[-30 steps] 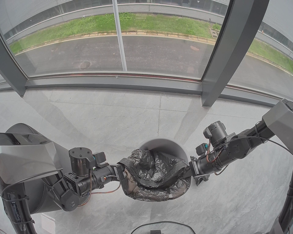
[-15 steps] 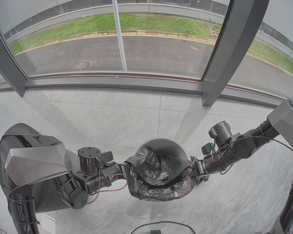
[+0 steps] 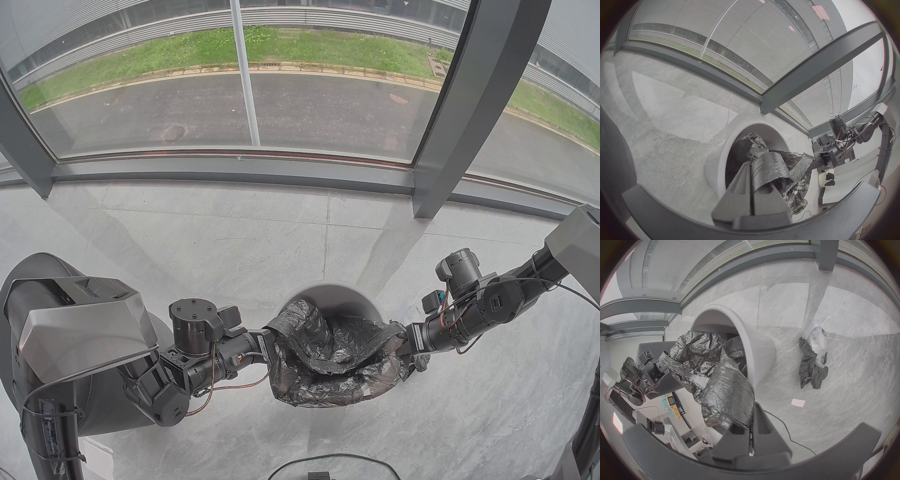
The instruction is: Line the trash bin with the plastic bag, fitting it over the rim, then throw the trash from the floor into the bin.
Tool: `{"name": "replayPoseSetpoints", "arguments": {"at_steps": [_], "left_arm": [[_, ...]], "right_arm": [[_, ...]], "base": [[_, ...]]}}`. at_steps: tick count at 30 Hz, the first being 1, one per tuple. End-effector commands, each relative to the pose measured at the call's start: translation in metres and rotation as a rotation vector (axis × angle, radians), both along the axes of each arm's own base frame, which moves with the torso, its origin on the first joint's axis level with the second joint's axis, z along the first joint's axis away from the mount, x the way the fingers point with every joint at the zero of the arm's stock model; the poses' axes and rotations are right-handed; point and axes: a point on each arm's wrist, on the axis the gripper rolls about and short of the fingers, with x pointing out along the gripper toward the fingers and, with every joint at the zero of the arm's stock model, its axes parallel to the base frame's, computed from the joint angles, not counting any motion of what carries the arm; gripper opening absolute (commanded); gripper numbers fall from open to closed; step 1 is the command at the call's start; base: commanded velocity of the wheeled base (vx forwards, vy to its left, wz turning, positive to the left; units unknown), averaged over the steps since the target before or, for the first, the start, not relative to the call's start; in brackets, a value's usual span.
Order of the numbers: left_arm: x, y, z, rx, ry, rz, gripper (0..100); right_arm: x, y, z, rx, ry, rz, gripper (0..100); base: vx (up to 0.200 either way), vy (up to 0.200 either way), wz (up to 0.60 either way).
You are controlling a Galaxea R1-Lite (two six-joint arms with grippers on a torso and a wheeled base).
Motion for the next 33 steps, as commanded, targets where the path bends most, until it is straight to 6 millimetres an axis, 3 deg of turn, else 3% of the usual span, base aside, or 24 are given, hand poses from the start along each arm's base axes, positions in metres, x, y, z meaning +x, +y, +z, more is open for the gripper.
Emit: {"name": "replayPoseSetpoints", "arguments": {"at_steps": [1,8,15,33], "left_arm": [[0.000,-0.001,-0.006,0.004,0.010,-0.003,0],[0.006,-0.004,-0.001,-0.008,-0.012,-0.001,0],[0.009,-0.003,-0.002,-0.006,-0.012,0.005,0],[0.014,-0.002,-0.002,-0.011,-0.021,0.014,0]], "right_arm": [[0.002,-0.003,-0.002,0.004,-0.004,-0.007,0],[0.008,-0.001,-0.002,0.038,-0.110,-0.019,0],[0.009,0.001,-0.011,0.031,-0.095,-0.012,0],[0.011,0.001,-0.009,0.037,-0.117,-0.016,0]], "base": [[0.000,0.000,0.00],[0.000,0.000,0.00],[0.000,0.000,0.00],[0.000,0.000,0.00]]}}
